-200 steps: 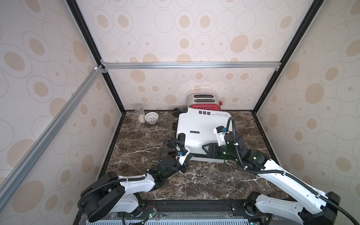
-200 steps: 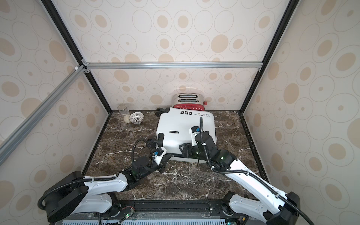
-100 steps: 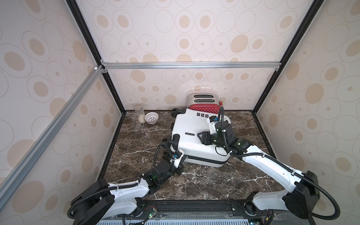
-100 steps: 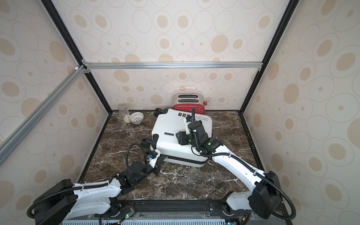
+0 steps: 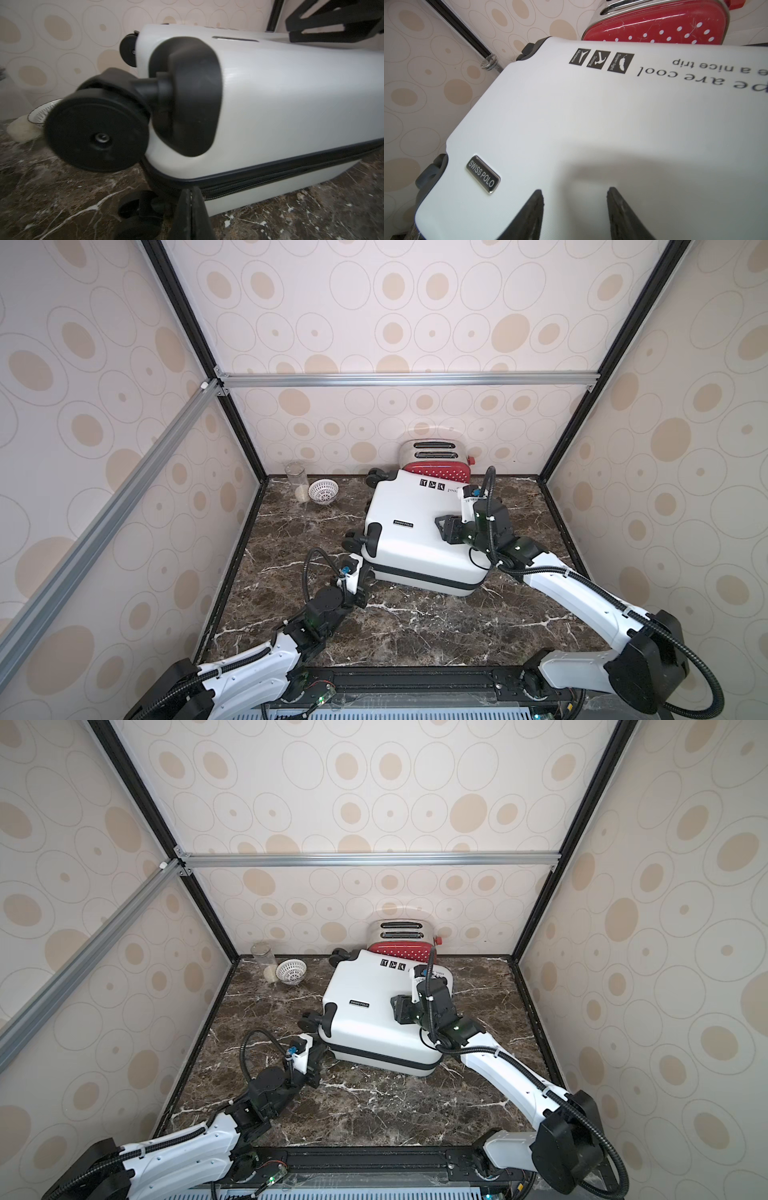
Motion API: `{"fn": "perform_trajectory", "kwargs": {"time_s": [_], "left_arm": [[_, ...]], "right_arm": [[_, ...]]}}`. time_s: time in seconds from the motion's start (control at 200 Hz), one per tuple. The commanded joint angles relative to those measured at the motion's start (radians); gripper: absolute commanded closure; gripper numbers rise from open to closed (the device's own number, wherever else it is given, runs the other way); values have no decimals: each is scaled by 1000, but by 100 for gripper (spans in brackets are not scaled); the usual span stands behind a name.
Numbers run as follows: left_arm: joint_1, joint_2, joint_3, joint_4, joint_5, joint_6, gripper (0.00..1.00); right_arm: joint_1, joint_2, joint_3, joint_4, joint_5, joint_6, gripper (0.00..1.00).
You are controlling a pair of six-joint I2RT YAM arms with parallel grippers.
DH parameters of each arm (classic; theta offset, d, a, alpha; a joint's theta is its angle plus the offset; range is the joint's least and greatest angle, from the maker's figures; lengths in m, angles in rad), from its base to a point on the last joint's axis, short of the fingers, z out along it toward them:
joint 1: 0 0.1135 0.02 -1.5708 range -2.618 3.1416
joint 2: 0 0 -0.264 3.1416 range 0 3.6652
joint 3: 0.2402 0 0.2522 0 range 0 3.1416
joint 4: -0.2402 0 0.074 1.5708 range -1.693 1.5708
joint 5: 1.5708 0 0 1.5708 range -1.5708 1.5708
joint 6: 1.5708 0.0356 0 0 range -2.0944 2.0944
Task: Open the suitcase zippers
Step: Unzip the zipper on the suitcase, then pick up the suitcase from the center of the board.
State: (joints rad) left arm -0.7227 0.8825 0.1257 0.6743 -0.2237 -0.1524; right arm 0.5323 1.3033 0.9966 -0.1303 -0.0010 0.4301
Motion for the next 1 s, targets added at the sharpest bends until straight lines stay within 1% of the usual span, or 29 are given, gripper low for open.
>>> {"fn": "perform_trajectory", "kwargs": {"time_s": [0.0, 0.07, 0.145, 0.24, 0.335, 0.43, 0.475, 0.55, 0.63, 0.69, 0.755, 0.805, 0.9, 0.965, 0.995], "left_arm": [[103, -30, -55, 72, -86, -36, 100], [172, -28, -78, 147, -30, -51, 100], [231, 6, -65, 209, 36, -45, 100], [306, 106, -31, 299, 127, -50, 100], [380, 217, -3, 434, 234, -90, 100], [389, 292, 34, 480, 330, -105, 100], [390, 314, 32, 498, 333, -123, 100], [406, 361, -2, 597, 321, -168, 100], [445, 441, -20, 711, 371, -224, 100], [457, 510, -23, 805, 427, -259, 100], [459, 580, -34, 927, 463, -310, 100], [460, 633, -46, 1014, 481, -346, 100], [460, 730, -67, 1158, 503, -390, 100], [460, 757, -64, 1166, 518, -394, 100], [459, 762, -64, 1167, 523, -397, 100]], "right_arm": [[-18, 69, -108, -362, 21, 9, 47], [-22, 68, -116, -359, 14, 7, 48], [-25, 65, -123, -361, 8, 4, 48], [-25, 57, -132, -365, 2, -2, 48], [-26, 49, -145, -361, 6, -2, 48], [-26, 36, -140, -355, -14, -13, 48], [-25, 20, -135, -349, -17, -16, 48], [-26, 4, -123, -352, 4, -35, 47], [-27, 19, -114, -360, 11, -61, 47], [-26, 35, -93, -364, -26, -86, 47], [-22, 25, -75, -310, -106, -117, 46], [-3, 8, -56, -256, -157, -167, 44], [54, 6, 27, -232, -175, -304, 40], [90, 26, 97, -229, -178, -400, 37], [107, 38, 130, -230, -190, -446, 32]]}}
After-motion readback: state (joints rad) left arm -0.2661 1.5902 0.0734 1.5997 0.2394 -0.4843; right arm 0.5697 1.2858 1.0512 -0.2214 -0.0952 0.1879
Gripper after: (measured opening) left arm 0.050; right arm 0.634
